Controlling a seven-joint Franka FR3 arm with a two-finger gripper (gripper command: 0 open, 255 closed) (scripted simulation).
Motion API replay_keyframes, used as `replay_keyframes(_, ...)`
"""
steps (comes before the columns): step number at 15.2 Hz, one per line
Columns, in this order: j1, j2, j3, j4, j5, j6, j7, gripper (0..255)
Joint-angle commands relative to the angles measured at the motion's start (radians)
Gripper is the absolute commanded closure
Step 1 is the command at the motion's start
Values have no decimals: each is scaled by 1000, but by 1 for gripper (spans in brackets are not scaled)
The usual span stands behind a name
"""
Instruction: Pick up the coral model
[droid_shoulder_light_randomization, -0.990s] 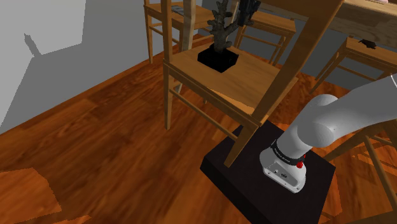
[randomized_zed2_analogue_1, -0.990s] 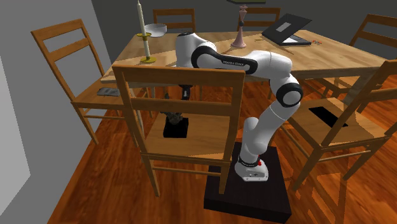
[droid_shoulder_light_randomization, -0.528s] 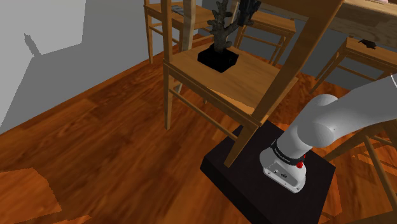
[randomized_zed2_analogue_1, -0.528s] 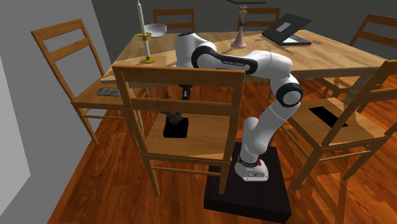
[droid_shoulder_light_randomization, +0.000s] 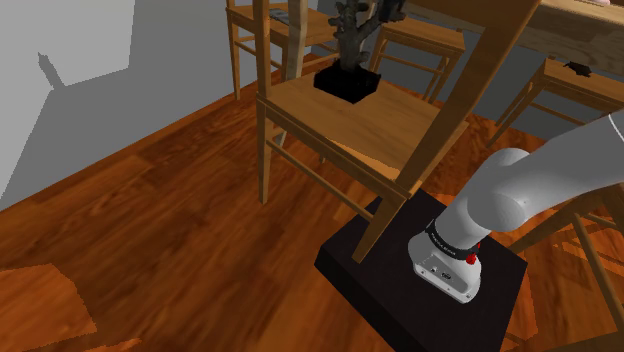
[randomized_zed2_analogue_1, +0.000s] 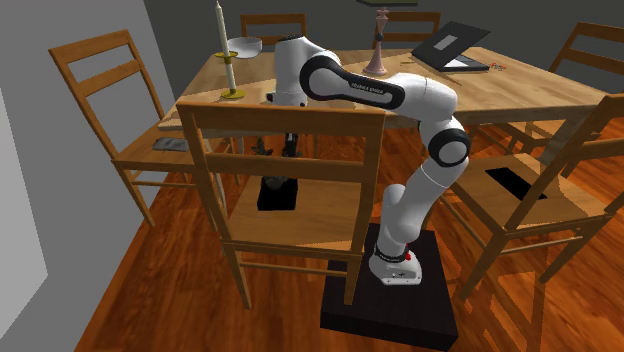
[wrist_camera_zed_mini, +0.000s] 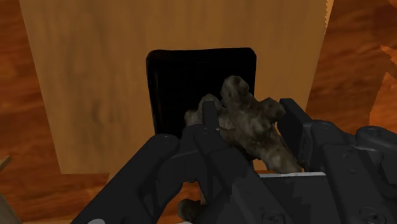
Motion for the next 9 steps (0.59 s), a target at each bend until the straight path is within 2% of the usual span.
replay_keyframes(1,1,12,1,40,1,-26,4,255)
replay_keyframes(7,2,65,-1,180,2,-112,9,255)
replay_keyframes(9,2,67,-1,183,2,-114,10,255)
